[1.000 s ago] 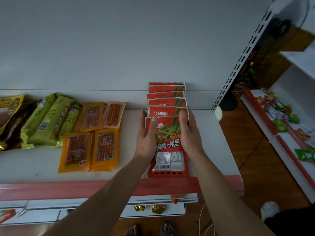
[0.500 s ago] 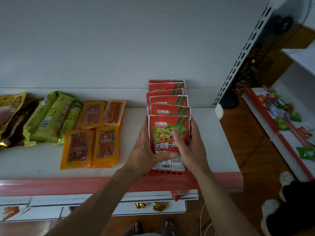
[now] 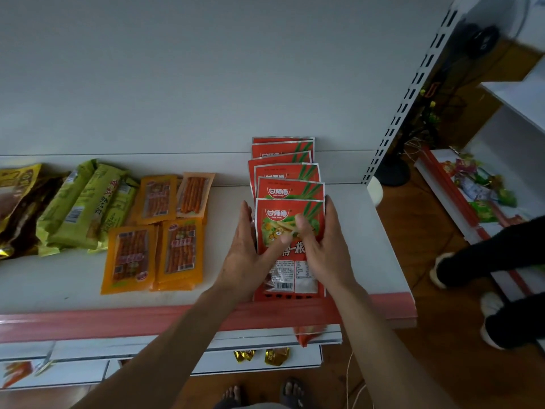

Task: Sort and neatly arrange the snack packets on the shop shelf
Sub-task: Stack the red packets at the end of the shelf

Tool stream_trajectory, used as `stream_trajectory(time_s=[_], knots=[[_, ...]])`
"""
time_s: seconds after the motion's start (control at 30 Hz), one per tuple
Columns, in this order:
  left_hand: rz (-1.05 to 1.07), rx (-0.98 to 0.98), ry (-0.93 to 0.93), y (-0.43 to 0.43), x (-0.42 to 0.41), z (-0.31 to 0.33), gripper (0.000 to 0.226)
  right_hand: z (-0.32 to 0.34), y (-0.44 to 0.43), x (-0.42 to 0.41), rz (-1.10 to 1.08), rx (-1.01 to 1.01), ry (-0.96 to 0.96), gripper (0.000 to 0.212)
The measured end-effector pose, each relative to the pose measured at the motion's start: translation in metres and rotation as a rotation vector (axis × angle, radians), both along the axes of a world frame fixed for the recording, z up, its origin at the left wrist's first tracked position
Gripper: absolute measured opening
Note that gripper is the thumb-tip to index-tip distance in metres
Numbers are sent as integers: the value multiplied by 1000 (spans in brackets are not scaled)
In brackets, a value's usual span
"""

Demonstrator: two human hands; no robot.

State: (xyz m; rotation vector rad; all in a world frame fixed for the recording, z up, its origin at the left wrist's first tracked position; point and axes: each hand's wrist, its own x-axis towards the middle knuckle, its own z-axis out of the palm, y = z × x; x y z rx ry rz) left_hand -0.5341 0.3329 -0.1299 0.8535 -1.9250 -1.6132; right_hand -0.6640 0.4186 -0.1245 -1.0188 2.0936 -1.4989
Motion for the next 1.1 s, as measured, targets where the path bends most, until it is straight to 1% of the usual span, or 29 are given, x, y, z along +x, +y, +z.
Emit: stream_trajectory(time_s=[0.13,0.2,0.23,0.27,0.37,0.4,0.47,0.53,0.63,0.7,0.77,0.87,0.9,1.0,1.03,1.1], knots=[[101,251,161,1,-11,1,70,3,-8,0,26,-14,-12,44],[134,277,197,3,-16,0,49,2,-10,1,36,-25,-18,49],[136,278,209,5,-18,-1,44,1,-10,2,35,-28,-24,51],[135,286,212,5,-18,-1,43,1,-10,2,31,-28,-36,49],[145,341,214,-1,-17,0,49,2,-11,-4,0,-42,-117,33],[151,357,218,-7,-17,2,51,2,-13,-9,-19,-44,-167,36],[138,397,230,-19,-20,8,58,2,-18,-20,-51,-21,-271,63],[95,424,217,-32,-26,16,68,4,-22,-29,-57,1,-305,81],[42,390,207,-50,-36,24,68,10,-26,-36,-37,4,-294,94],[-10,362,223,-57,-42,27,66,11,-29,-38,-25,-5,-315,98],[-67,340,221,-58,-45,29,64,9,-33,-39,10,-17,-370,94],[-108,358,193,-55,-48,33,66,8,-34,-37,45,-37,-409,75],[-109,365,195,-55,-48,34,66,8,-35,-37,48,-44,-412,72],[-71,397,231,-57,-46,33,62,10,-36,-40,37,-60,-403,75],[-50,420,248,-56,-45,32,59,11,-36,-40,28,-57,-393,75],[12,472,314,-51,-42,28,44,12,-37,-39,26,-41,-361,68]])
